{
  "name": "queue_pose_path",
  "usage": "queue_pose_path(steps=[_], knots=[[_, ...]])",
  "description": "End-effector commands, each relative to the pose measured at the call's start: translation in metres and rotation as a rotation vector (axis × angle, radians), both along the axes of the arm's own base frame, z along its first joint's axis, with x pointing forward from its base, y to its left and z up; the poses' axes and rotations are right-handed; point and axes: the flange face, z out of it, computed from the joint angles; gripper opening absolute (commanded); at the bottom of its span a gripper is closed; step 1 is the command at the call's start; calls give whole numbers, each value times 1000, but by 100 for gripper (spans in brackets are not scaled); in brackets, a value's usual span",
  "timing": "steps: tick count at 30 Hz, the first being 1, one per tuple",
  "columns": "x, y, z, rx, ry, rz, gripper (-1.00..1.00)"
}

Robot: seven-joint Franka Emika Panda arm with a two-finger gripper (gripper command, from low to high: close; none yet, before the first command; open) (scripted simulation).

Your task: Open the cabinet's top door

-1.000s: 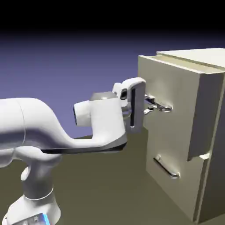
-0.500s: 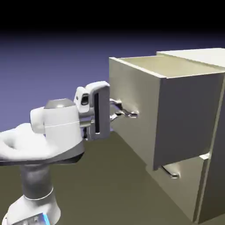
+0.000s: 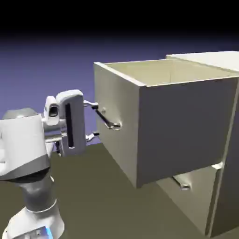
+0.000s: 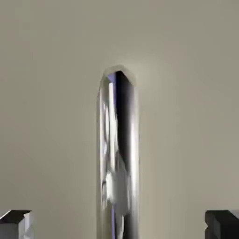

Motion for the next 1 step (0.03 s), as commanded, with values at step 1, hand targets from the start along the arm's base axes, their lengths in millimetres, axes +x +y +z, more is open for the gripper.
queue_pose_path(steps=[1], knots=[[0, 0, 0, 0, 0, 0, 100]])
